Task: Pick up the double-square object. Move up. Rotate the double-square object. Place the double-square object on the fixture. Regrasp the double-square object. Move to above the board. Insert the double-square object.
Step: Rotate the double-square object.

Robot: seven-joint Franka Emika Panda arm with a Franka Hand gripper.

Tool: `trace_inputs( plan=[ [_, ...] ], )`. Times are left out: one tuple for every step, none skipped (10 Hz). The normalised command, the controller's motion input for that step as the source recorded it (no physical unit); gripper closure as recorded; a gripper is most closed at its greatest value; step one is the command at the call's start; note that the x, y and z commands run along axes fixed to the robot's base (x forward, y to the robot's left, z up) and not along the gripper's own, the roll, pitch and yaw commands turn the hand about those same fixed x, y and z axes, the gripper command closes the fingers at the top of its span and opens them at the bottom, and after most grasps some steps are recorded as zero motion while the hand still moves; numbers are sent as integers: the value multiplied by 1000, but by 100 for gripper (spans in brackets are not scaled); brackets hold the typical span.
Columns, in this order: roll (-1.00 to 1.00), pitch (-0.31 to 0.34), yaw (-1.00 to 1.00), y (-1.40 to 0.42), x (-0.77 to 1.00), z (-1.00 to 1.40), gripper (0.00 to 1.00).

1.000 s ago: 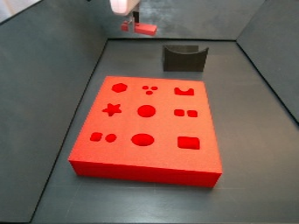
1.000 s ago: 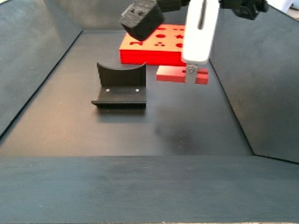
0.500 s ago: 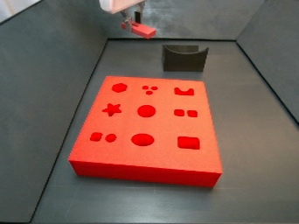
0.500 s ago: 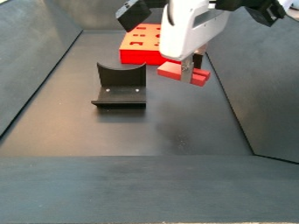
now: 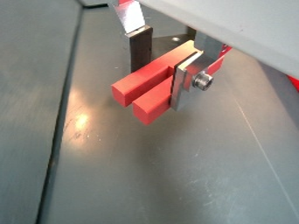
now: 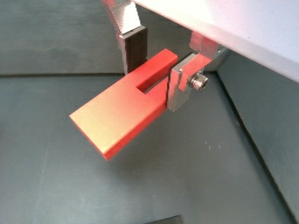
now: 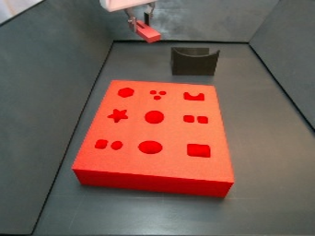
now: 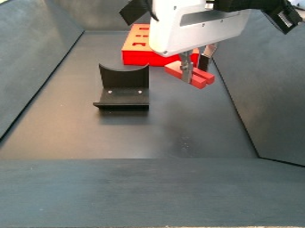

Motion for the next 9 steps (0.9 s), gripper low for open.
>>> trace_inputs(
  plan=[
    [-32,-9,-1000,19,9,-46,100],
    [-35,-10,-1000,19,9,-46,100],
    [-38,-10,-1000,19,9,-46,100],
    [-46,-12,-1000,19,9,-46,100],
    [-56,-15,-1000,19,9,-46,100],
    [-68,-18,-1000,19,9,-46,100],
    [-78,-21,-905,19,9,-46,100],
    [-78,-21,-660,19,9,-46,100],
    [-78,-21,-393,19,9,-46,100]
  ],
)
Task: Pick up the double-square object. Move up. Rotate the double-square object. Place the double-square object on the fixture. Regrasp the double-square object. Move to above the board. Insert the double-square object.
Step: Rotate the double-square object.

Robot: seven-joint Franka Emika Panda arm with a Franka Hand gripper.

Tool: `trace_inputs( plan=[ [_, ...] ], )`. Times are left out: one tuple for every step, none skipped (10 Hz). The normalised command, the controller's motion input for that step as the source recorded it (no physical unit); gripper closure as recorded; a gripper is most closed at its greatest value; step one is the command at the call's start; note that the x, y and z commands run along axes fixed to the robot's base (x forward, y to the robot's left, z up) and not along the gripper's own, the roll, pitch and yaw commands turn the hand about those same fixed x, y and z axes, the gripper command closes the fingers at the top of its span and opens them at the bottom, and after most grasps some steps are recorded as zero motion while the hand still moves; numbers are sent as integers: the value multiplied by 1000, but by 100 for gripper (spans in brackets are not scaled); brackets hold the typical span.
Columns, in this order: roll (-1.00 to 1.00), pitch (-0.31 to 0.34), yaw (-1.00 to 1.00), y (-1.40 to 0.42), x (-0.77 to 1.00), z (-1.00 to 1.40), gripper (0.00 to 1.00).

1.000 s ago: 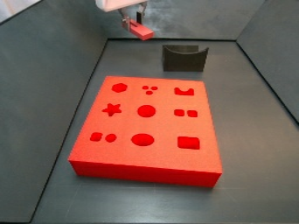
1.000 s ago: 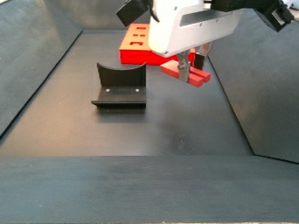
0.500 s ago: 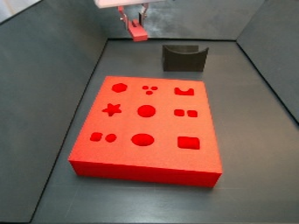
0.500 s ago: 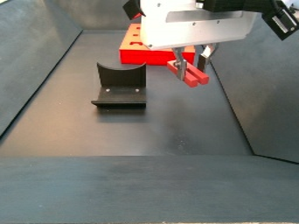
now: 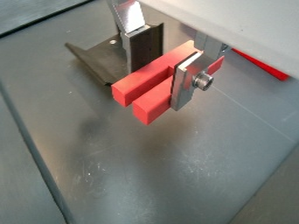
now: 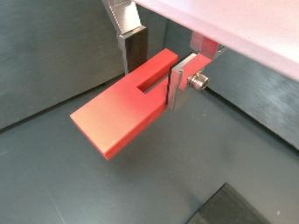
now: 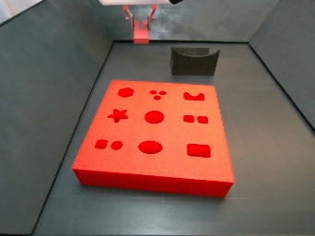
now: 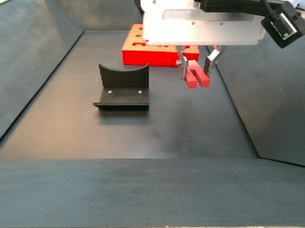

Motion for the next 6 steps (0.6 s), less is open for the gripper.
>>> trace_inputs(
  plan=[
    [-78,-21,-265,19,9,-46,100],
    [-78,-21,-205,19,9,-46,100],
    [0,0,0,0,0,-1000,100],
    [0,-6,13,0,5,-1000,100],
    [-7,-27,18,-1,20,-1000,100],
    [-25,-26,22,-4,24,-1000,100]
  ],
)
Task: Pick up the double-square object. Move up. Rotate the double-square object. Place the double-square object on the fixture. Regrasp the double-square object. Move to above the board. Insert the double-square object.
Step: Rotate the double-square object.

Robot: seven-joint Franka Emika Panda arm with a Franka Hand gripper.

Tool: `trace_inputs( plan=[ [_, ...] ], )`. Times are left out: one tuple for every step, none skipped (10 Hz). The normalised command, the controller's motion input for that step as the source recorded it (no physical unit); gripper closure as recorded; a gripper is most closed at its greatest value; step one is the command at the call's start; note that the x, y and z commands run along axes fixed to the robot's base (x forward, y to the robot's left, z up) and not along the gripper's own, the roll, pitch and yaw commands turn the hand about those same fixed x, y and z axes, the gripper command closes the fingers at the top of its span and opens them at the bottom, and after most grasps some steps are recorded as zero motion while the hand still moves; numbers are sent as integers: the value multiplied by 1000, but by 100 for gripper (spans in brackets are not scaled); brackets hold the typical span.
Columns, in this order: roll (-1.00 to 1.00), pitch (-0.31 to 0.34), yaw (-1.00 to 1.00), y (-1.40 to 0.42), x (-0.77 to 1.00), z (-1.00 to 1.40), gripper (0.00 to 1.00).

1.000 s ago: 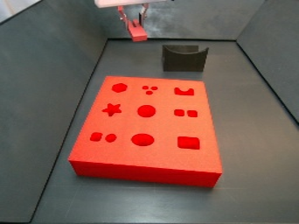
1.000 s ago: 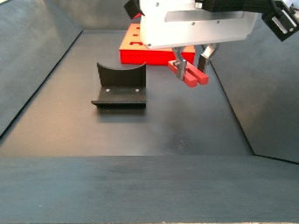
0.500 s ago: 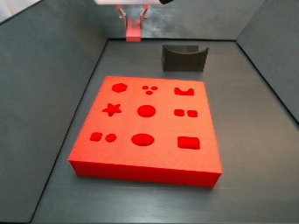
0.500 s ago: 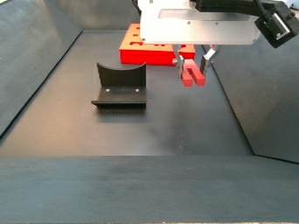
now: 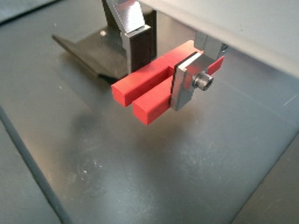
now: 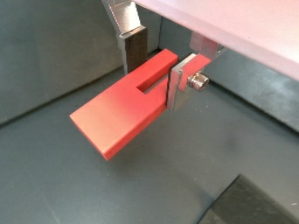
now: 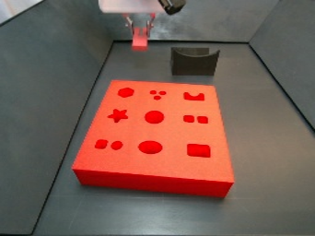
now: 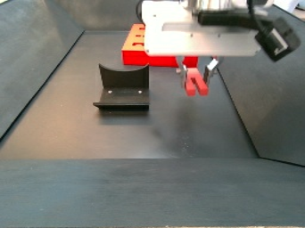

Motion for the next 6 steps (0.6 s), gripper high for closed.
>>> trace_inputs(
  plan=[
    [-39,-29,20,-2,32,-1000,100],
    [-48,-30,18,0,38,-1000,100],
    [-67,-25,18,0,46,-915,100],
    [-84,-26,18,3,52,-751,100],
    [-96,-26,16,7,50,-639,100],
    [-105,-25,15,8,50,-566,100]
  ],
)
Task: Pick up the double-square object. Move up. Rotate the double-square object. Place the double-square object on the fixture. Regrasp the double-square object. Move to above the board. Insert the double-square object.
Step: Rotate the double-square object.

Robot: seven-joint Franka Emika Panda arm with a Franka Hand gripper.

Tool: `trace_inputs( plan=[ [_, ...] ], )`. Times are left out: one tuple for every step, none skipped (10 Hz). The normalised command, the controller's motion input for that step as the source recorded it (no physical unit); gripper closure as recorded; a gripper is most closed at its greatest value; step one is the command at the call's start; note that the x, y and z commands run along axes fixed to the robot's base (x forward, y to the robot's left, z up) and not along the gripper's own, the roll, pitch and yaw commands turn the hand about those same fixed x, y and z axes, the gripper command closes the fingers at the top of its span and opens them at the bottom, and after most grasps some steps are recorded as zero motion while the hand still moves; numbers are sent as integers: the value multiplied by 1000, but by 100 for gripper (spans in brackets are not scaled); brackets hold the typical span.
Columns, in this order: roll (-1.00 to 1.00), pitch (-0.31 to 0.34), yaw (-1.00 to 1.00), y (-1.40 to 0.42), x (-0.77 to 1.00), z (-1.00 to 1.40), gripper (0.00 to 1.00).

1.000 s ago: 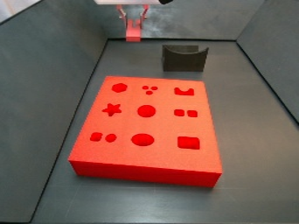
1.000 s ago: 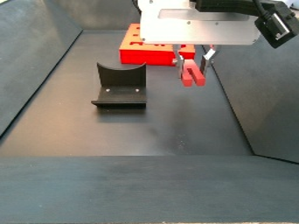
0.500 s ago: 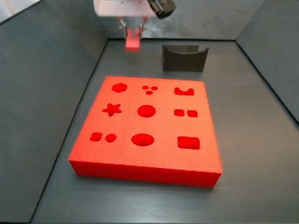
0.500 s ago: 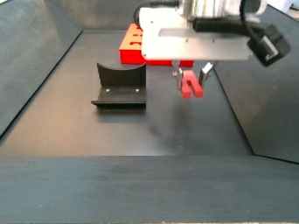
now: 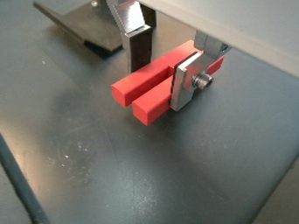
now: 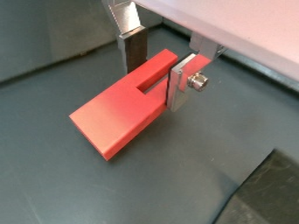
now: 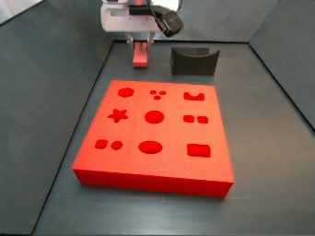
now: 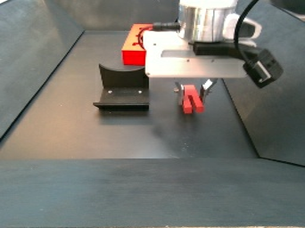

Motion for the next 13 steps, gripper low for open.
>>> trace_inputs(
  plan=[
    [-119,-32,14,11,47,-430,100],
    [-128,-40,15,13,45,-331,100],
    [-138,-41,15,16,40,-211,100],
    [0,0,0,0,0,0,0],
    [0,0,0,0,0,1000,0],
    [0,7,-1,0,-4,1000,0],
    [5,27,-7,1,-15,1000,0],
    [20,48,-19,5,-14,1000,0],
    [33,61,-26,7,-15,1000,0],
    [46,67,-30,10,-19,1000,0],
    [63,64,-30,11,-27,1000,0],
    [73,61,-27,11,-36,956,0],
    [80,59,-22,7,-37,809,0]
  ],
)
